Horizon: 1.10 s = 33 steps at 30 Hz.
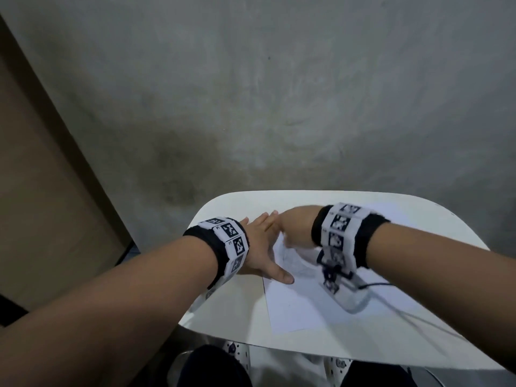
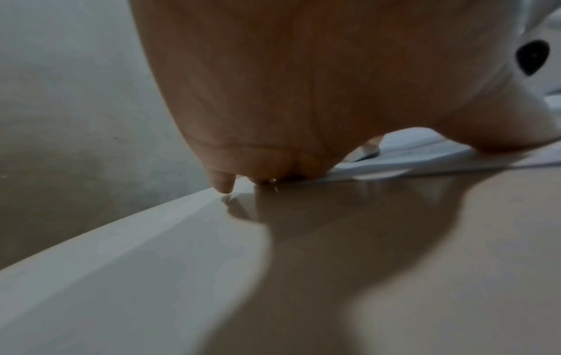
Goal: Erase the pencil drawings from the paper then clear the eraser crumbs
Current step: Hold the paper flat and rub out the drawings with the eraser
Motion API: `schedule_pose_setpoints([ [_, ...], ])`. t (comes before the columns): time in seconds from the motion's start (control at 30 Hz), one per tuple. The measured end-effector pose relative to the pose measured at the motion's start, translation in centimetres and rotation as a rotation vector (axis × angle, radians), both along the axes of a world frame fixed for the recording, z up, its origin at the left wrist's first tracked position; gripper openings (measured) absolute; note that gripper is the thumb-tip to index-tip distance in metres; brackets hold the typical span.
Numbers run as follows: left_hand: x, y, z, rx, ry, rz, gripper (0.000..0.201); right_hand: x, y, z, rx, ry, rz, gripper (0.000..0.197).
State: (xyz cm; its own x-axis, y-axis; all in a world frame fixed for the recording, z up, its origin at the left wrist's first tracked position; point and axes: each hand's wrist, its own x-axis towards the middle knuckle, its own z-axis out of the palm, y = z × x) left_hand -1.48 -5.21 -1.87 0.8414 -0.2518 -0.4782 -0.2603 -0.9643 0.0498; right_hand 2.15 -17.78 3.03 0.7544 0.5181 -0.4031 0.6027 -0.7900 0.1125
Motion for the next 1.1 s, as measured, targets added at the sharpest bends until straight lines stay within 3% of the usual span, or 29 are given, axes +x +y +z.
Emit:
schedule_pose_setpoints([
  [0.07, -0.1, 0.2, -0.2, 0.013, -0.004, 0.002, 0.130, 1.3, -0.4, 0.2, -0.010, -0.044, -0.062, 0.031],
  [0.13, -0.2, 0.3, -0.2, 0.004, -0.002, 0.004, 0.130, 1.7, -0.2, 0.2, -0.141, -0.070, -0.022, 0.029],
  [0.2, -0.2, 0.2, -0.2, -0.019, 0.005, 0.004, 0.130, 0.8, 0.7, -0.2, -0.198, 0.005, 0.032, 0.012],
  [0.23, 0.0, 0.2, -0.2, -0.025, 0.006, 0.003, 0.129, 0.6, 1.0, -0.5, -0.212, 0.025, 0.066, 0.023],
  [0.3, 0.0, 0.3, -0.2, -0.023, 0.004, 0.004, 0.130, 1.0, 0.8, -0.3, -0.140, 0.016, 0.033, 0.026],
  [0.4, -0.2, 0.3, -0.3, -0.014, 0.001, 0.008, 0.130, 1.3, 0.1, 0.4, -0.045, -0.072, -0.017, 0.008],
  [0.5, -0.2, 0.2, -0.2, -0.050, 0.003, 0.024, 0.126, 0.2, 1.2, -0.2, -0.150, 0.019, 0.100, 0.033],
  [0.67, 0.0, 0.1, -0.3, -0.016, 0.016, 0.045, 0.132, 0.8, 0.6, 0.4, -0.055, -0.044, 0.002, 0.008],
  [0.73, 0.0, 0.3, -0.5, -0.056, 0.028, 0.127, 0.133, -0.1, 1.1, 0.0, -0.022, 0.045, 0.060, 0.026],
  [0.8, -0.1, 0.2, -0.3, -0.032, 0.024, 0.080, 0.131, 0.3, 1.0, 0.0, -0.090, 0.024, 0.095, 0.032],
  [0.9, -0.4, -0.2, 0.4, 0.002, 0.011, 0.018, 0.129, 1.5, 0.1, 0.4, -0.069, -0.079, -0.022, 0.032],
  [1.03, -0.6, -0.2, 0.6, -0.038, 0.019, 0.055, 0.123, -0.8, 0.8, 0.5, -0.116, 0.039, 0.097, 0.032],
  [1.1, -0.2, -0.1, 0.3, -0.003, 0.021, 0.022, 0.127, 0.6, 0.9, 0.7, -0.140, 0.024, 0.031, 0.021],
])
